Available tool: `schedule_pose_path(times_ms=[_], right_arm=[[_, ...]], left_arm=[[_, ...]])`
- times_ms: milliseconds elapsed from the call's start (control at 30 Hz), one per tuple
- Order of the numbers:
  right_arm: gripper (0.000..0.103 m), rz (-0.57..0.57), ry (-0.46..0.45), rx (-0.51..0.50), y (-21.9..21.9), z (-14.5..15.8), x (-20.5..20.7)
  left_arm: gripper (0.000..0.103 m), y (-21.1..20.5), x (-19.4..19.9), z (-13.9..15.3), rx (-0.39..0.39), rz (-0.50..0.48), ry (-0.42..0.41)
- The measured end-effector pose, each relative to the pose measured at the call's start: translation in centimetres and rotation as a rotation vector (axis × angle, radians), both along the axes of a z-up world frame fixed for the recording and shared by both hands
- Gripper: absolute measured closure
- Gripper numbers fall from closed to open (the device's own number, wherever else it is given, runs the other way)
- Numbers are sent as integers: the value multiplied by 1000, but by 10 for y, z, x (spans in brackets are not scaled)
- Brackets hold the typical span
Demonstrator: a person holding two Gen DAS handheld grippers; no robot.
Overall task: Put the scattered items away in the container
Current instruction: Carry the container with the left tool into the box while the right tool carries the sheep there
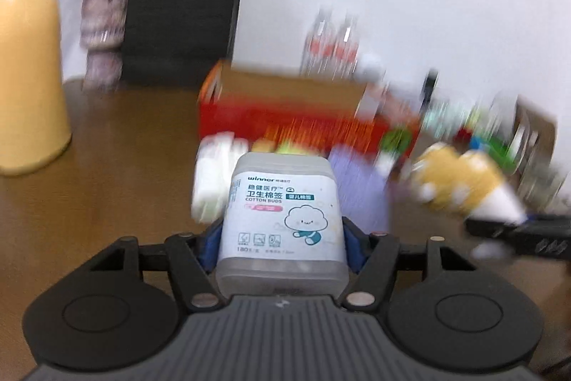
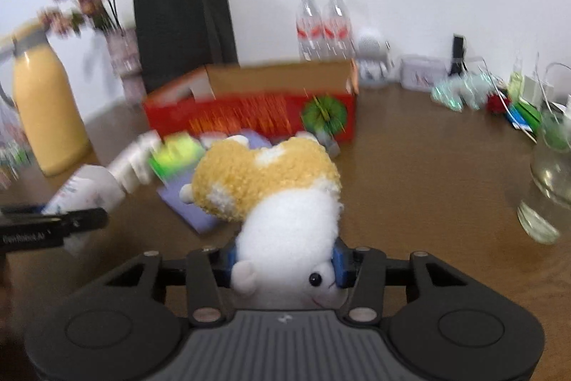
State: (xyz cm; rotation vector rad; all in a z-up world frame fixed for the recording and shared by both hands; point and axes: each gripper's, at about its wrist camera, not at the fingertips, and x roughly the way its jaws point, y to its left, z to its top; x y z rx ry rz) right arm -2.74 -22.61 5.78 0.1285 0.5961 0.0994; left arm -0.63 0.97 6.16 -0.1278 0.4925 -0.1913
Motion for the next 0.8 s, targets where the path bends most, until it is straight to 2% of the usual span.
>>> schedule_pose_path(times_ms=[100, 167, 233, 267, 333, 400, 467, 533, 667, 800], right_arm=[[57, 36, -61, 32, -7, 36, 33], [56, 32, -106, 39, -17, 68, 71], [56, 8, -115, 56, -29, 98, 120], [56, 6, -95, 58, -34, 110, 151], [56, -2, -14, 32, -40, 121, 215], [56, -32, 108, -20, -42, 113, 278], [56, -54, 226, -77, -40, 92, 325], [56, -63, 303, -106, -38, 72, 353], [55, -62, 363, -120, -37, 43, 380], [52, -60, 401, -153, -30, 26, 395]], left_arm=[[37, -4, 47, 50, 5, -30, -78], [37, -11, 104, 78, 17, -22, -76], [37, -18, 176, 94, -9, -2, 6], [37, -25, 213, 98, -13, 7, 49], [37, -42, 282, 92, 30, 31, 135], [37, -54, 332, 71, 47, 61, 247], [37, -67, 367, 44, 96, 63, 344], [37, -73, 385, 27, 134, 57, 365], [37, -79, 405, 9, 145, 46, 411], [34, -86, 405, 1, 188, 34, 451]])
